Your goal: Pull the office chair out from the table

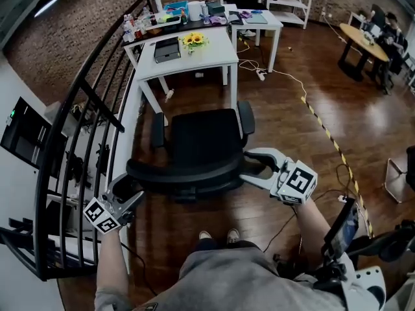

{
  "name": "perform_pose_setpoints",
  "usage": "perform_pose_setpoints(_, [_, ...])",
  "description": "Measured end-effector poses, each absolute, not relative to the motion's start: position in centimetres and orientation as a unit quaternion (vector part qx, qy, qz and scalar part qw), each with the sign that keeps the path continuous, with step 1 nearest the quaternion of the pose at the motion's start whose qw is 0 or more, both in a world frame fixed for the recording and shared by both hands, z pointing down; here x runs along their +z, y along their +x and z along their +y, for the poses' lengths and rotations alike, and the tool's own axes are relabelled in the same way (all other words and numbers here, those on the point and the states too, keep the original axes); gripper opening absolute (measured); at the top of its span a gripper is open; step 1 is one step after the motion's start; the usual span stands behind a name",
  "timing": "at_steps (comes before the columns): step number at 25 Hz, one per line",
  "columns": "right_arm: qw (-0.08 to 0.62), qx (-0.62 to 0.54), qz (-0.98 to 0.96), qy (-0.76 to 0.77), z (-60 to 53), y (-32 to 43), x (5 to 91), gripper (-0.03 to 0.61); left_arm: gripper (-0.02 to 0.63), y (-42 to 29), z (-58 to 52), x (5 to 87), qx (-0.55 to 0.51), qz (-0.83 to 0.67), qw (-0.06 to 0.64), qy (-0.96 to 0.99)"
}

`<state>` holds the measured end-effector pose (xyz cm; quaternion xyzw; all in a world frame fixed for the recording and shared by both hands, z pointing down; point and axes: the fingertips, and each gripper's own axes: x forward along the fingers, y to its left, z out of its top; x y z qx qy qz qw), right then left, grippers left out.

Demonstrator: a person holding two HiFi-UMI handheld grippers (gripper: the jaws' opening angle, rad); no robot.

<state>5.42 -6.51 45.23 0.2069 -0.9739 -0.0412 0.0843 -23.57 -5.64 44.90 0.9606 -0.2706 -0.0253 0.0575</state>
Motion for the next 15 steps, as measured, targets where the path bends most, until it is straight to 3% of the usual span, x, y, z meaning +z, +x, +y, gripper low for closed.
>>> perform_pose_setpoints(9, [0.072,-0.018,-0.970,0.231,-2.6,3.7,46.0,0.232,0.217,-21.7,0.5,46.2,-0.047,-0.231,0.089,0.968])
perform_pose_setpoints(15, [0.058,-0.007,-0.970,0.236,2.9,-0.7,46.3,0.163,0.018,-21.7,5.5,45.9,-0.066,-0.212,0.090,0.971])
